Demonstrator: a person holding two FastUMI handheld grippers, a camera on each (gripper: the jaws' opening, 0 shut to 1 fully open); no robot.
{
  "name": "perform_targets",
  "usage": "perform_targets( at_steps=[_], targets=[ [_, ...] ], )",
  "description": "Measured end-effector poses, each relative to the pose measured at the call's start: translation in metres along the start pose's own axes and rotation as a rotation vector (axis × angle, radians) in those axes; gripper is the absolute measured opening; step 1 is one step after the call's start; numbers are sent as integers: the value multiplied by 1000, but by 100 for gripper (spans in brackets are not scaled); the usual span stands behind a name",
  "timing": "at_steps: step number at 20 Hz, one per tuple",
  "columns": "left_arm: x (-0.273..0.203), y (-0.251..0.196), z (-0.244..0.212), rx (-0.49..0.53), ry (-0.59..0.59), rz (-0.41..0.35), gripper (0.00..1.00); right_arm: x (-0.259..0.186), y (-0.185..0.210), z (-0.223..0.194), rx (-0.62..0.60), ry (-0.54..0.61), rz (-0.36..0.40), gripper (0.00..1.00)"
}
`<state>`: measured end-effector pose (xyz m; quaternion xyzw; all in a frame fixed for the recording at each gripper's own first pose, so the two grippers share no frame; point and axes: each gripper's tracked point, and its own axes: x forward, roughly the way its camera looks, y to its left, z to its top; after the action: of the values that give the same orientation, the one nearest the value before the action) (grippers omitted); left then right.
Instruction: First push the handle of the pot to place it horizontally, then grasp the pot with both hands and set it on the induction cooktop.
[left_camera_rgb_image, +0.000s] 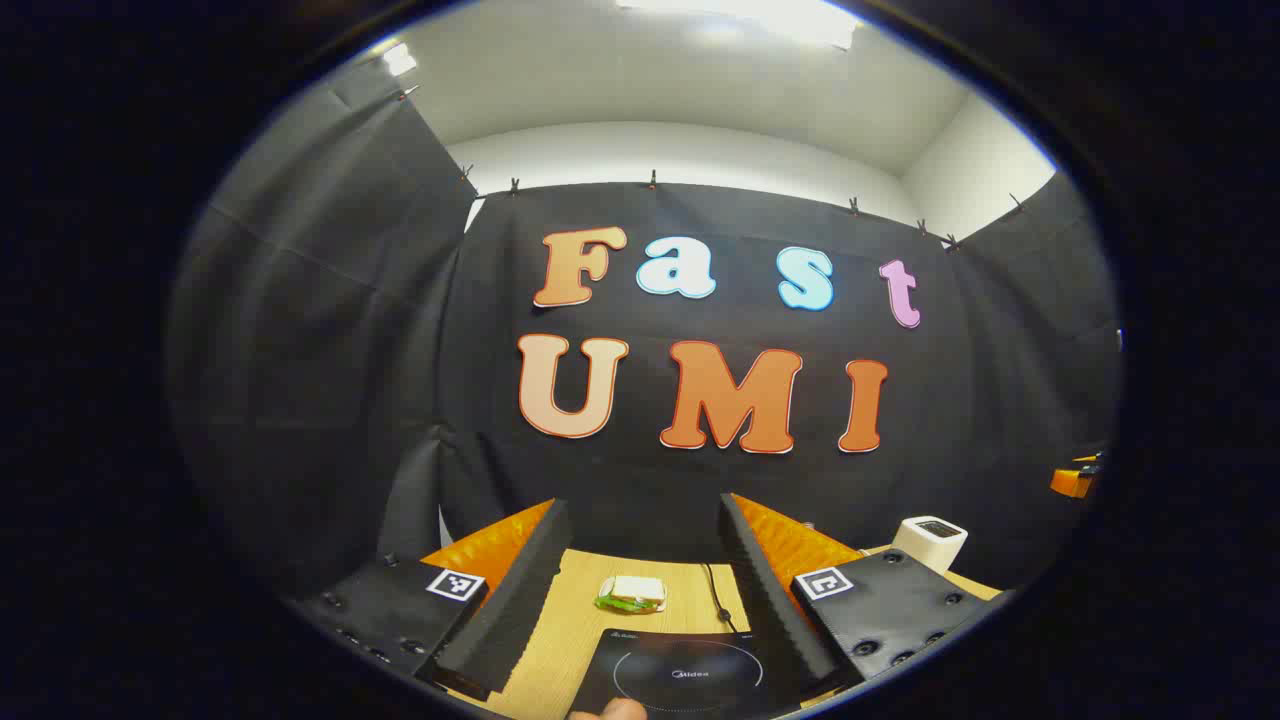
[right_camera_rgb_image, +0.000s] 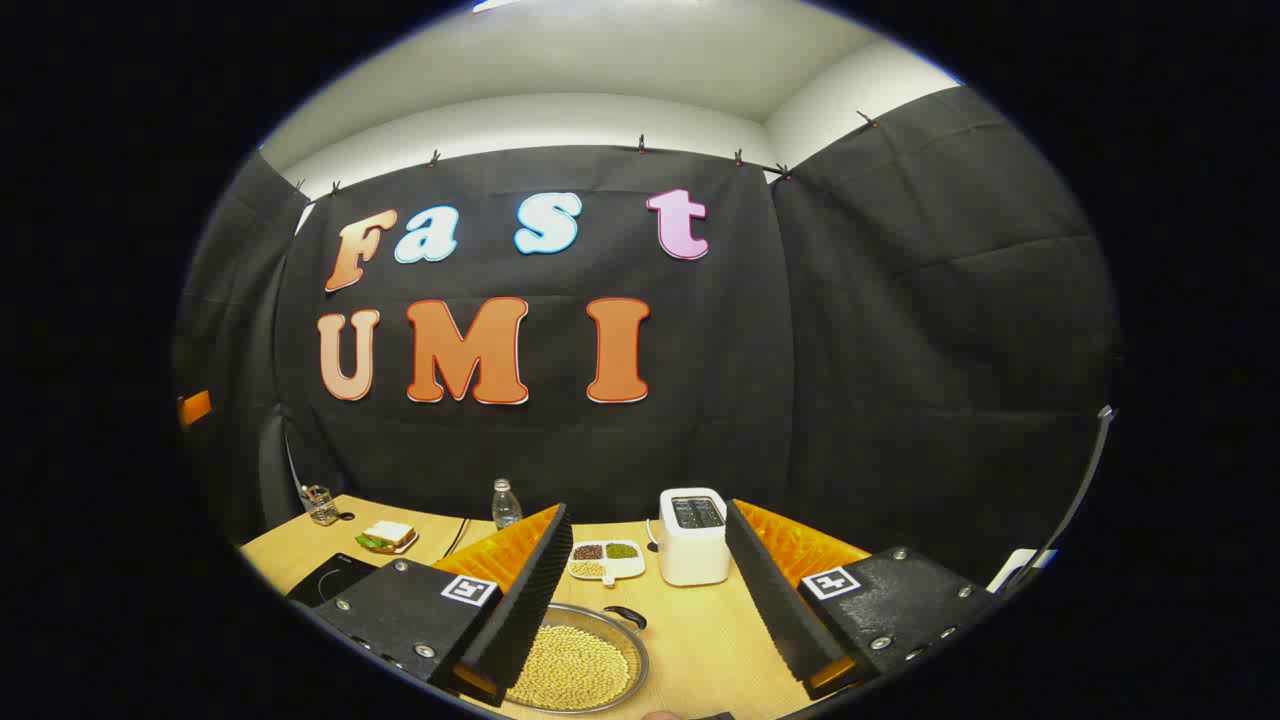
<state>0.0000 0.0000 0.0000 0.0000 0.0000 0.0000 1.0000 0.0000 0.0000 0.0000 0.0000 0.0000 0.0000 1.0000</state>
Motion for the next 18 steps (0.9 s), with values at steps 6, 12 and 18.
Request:
perform_targets(
  at_steps=[6,12,18],
  targets=[
    [2,-5,-3,31,25,-20,97,2,-7,-1,14,2,-14,95],
    [-3,-7,2,44,21,-16,97,0,-4,1,9,7,-11,100],
    [-9,-9,6,55,23,-24,97,-4,2,3,11,13,0,95]
  ],
)
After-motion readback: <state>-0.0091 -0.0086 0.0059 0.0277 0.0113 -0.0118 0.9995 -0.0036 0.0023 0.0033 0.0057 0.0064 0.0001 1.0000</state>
